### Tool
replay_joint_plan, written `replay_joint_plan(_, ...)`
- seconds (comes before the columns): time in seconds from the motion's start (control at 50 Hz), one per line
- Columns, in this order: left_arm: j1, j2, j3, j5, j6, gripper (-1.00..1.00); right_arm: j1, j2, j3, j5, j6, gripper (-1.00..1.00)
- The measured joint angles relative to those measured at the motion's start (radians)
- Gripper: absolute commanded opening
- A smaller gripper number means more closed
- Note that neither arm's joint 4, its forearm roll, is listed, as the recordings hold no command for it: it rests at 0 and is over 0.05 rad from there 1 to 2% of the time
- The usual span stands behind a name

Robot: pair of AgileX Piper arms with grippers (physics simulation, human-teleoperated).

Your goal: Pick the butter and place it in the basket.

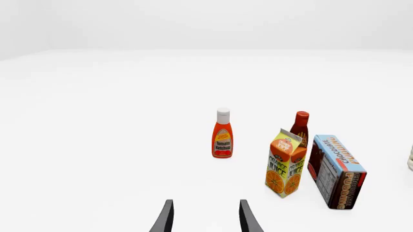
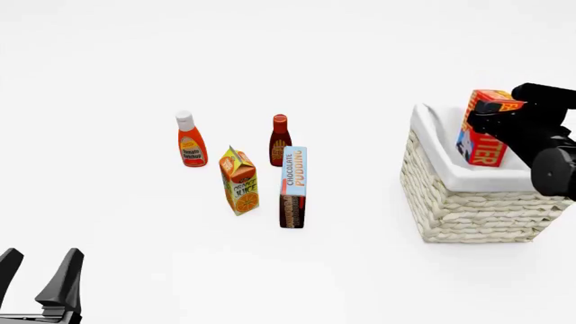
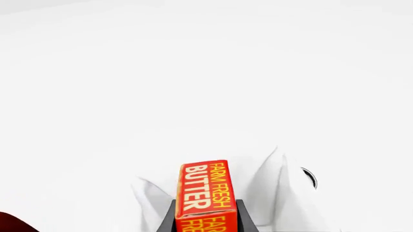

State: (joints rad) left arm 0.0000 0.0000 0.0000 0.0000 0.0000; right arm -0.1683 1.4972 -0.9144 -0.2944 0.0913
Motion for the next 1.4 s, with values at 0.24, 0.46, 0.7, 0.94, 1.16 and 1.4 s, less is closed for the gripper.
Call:
replay_joint_plan(0.24,0.000,0.000,0.000,0.000,0.000,1.00,-0.006,0.004,0.000,-0.009,0.012,1.00)
replay_joint_plan(0.46,0.000,0.000,0.000,0.000,0.000,1.00,-0.011,-0.007,-0.002,-0.013,0.026,1.00)
replay_joint_plan(0.7,0.000,0.000,0.000,0.000,0.000,1.00,-0.011,-0.020,-0.001,-0.015,0.031,1.00)
replay_joint_plan(0.94,0.000,0.000,0.000,0.000,0.000,1.00,-0.011,-0.027,-0.002,-0.013,0.033,1.00)
replay_joint_plan(1.16,0.000,0.000,0.000,0.000,0.000,1.00,-0.009,-0.049,-0.002,0.004,0.030,1.00)
replay_joint_plan(1.4,0.000,0.000,0.000,0.000,0.000,1.00,-0.005,-0.102,0.003,0.036,0.026,1.00)
